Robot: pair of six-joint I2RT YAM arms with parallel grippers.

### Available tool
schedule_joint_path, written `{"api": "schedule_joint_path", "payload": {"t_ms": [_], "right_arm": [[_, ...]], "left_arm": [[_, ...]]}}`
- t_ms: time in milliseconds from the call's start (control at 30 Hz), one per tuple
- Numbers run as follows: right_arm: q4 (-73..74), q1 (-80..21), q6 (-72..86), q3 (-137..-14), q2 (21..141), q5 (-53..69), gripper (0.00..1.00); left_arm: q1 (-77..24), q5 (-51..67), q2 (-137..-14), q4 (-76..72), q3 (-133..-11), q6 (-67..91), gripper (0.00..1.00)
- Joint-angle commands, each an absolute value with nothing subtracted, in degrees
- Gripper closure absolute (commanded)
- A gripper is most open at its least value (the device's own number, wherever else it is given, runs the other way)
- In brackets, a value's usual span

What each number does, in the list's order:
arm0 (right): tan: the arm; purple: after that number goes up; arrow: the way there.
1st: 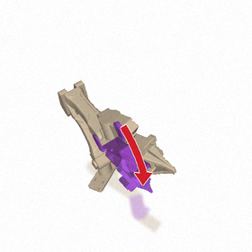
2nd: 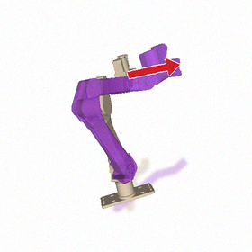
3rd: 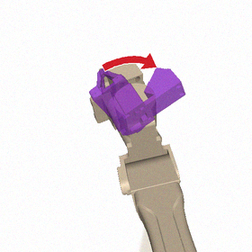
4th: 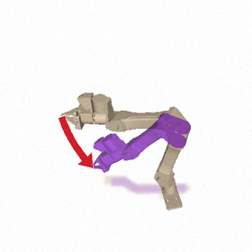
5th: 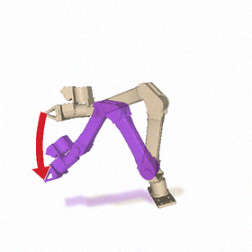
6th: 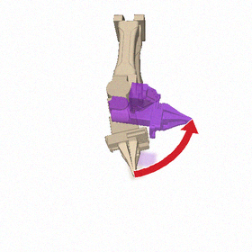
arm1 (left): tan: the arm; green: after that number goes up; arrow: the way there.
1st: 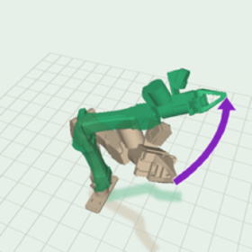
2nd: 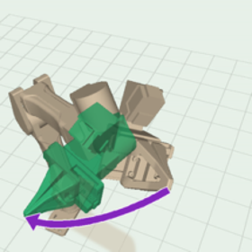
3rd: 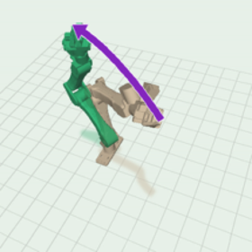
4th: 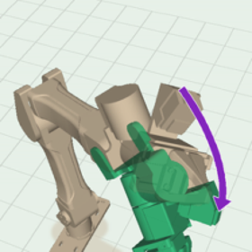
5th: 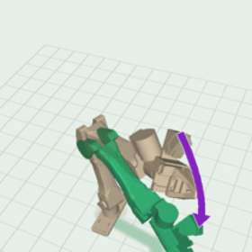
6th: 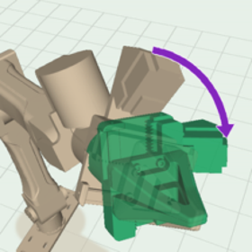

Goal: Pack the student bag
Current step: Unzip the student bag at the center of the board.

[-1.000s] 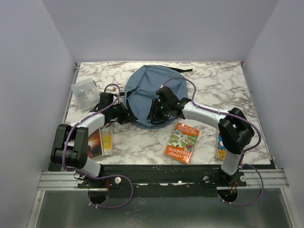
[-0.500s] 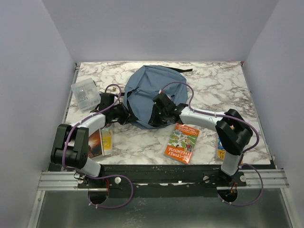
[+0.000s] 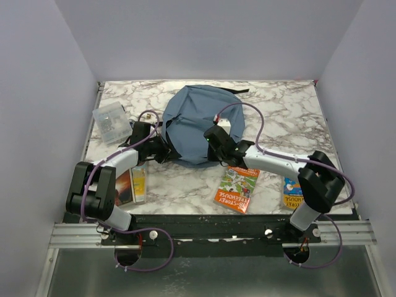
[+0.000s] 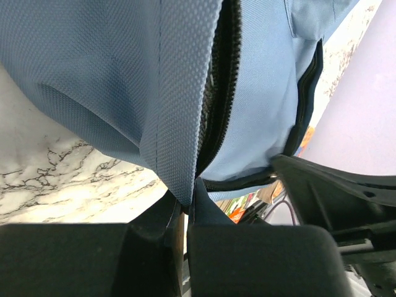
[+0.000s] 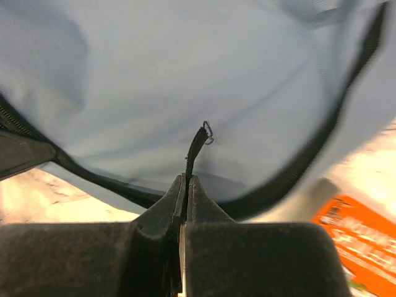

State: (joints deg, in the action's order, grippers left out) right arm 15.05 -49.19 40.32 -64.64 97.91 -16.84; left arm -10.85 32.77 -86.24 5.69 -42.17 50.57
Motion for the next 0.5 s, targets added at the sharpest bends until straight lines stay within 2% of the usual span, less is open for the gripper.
{"api": "schedule_joint_path", "payload": {"t_ms": [0, 133, 300, 467], "right_arm": [[15.31, -48.06, 31.40, -60.73, 91.51, -34.49, 0.99], [14.85, -43.69, 29.56, -58.88, 90.15, -36.97, 0.99], [8.35, -33.58, 26.26, -56.28, 89.40, -32.83, 0.99], [1.44, -29.24, 20.01, -57.22, 93.08, -30.61, 0.99]], "left_arm": [[-9.91, 28.54, -84.61, 8.01, -41.06, 49.52, 1.00], [-8.95, 28.43, -84.10, 8.83, -40.87, 49.31, 1.00], [-8.88, 29.74, -82.89, 9.16, -41.05, 48.40, 1.00], [-8.96, 33.32, -84.52, 9.11, -41.90, 48.00, 1.00]]}}
